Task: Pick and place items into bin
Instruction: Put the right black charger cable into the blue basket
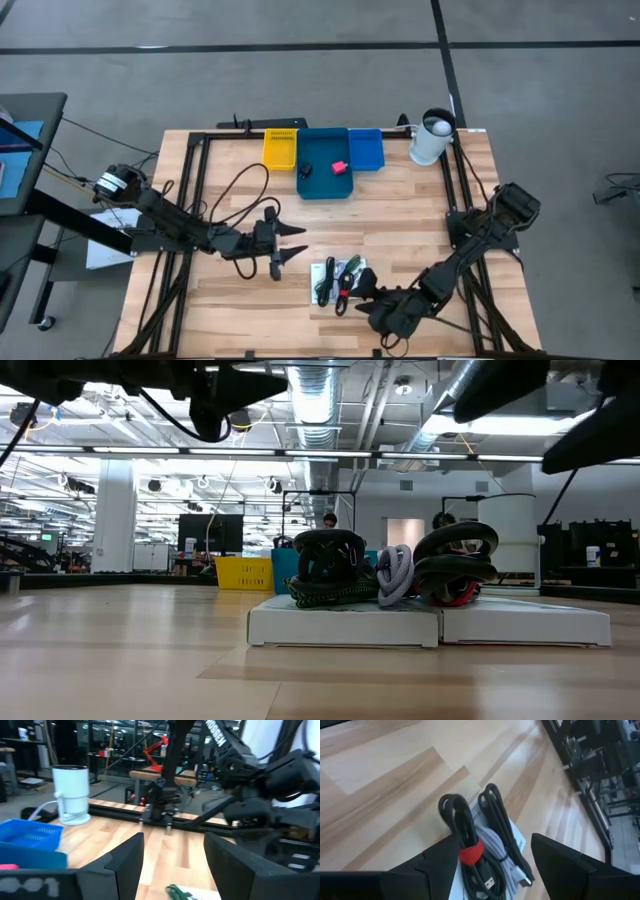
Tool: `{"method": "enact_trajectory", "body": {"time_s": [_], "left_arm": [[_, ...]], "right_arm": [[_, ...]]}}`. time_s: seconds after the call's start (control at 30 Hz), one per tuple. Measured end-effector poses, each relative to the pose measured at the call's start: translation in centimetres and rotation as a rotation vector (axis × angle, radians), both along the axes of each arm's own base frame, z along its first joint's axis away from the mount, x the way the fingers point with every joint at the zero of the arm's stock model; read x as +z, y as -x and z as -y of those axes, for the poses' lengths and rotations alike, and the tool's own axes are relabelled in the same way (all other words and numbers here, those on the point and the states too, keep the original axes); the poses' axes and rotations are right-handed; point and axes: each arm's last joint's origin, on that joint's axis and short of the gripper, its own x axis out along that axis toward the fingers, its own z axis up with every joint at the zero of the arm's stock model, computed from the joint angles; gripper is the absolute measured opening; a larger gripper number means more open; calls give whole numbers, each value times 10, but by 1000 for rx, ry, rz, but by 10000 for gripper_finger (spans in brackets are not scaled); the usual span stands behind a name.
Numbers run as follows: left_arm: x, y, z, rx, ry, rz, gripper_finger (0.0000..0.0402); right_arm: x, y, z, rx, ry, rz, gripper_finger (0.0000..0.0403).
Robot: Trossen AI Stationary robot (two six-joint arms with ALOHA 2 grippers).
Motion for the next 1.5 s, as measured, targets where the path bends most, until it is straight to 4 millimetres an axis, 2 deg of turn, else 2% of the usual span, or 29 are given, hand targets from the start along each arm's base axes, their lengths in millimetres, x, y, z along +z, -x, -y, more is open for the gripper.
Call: {"method": "enact_trajectory", "body": {"time_s": [0.23,0.5,0.87,1.23,1.5], "left_arm": [[0,5,13,-53,56,4,197],[2,10,23,-95,67,26,197],[3,16,34,-144,94,37,197],[5,21,43,-182,109,48,197],[5,21,43,-183,109,47,197]], "right_arm": [[-5,-9,-6,-5,0,-9,244],[-22,-11,-9,-10,21,-50,244],[-24,-11,-9,-27,5,-47,244],[-59,-9,-23,-37,22,-64,244],[-59,-9,-24,-86,69,3,244]]}}
